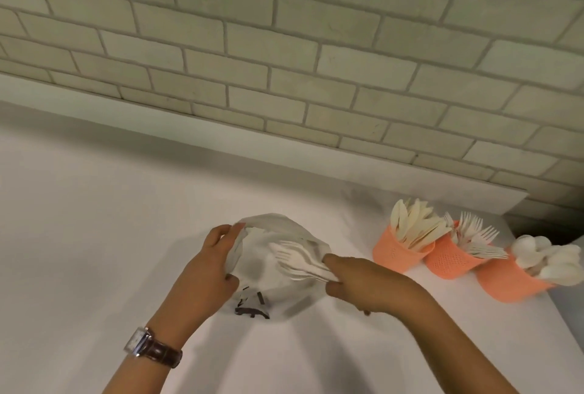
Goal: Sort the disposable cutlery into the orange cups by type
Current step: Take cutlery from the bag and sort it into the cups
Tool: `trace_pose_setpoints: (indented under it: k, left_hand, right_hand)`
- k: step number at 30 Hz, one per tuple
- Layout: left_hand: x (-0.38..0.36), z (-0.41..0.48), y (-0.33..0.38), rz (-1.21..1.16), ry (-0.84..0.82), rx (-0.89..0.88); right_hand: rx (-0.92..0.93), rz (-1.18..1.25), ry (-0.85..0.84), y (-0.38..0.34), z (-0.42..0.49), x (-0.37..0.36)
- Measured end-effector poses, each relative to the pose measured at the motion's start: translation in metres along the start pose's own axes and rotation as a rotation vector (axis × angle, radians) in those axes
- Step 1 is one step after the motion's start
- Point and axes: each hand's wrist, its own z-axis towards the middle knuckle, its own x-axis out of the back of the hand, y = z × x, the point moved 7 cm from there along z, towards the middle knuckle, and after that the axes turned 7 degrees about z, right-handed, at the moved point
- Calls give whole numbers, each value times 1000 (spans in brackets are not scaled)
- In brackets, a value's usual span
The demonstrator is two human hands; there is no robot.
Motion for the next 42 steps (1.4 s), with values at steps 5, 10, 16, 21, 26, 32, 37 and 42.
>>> trace_pose_setpoints:
  k: [5, 10, 16, 21, 26, 32, 37, 42]
  left_hand:
    - [5, -6, 8, -58, 63, -42]
    - [11, -8, 20, -37, 232, -109]
    - [12, -16, 79, -100, 403, -245]
    - [-41, -24, 158, -432, 135, -335]
    - [-108, -40, 235, -700, -153, -203]
    - [-152, -60, 308, -785, -261, -170]
    - [-184, -68, 343, -844, -301, -109]
    - [-207, -74, 363, -839, -308, -78]
  right_hand:
    - [79, 862, 73, 37, -30, -19]
    - [179, 1503, 229, 39, -53, -36]
    - [279, 1723, 462, 57, -79, -32]
    - [252, 1754, 573, 90, -109, -28]
    - [217, 1880, 563, 131, -144, -26]
    - [312, 2067, 401, 179, -180, -23]
    - [384, 1984, 233, 211, -201, -22]
    - [363, 1843, 171, 246, -213, -22]
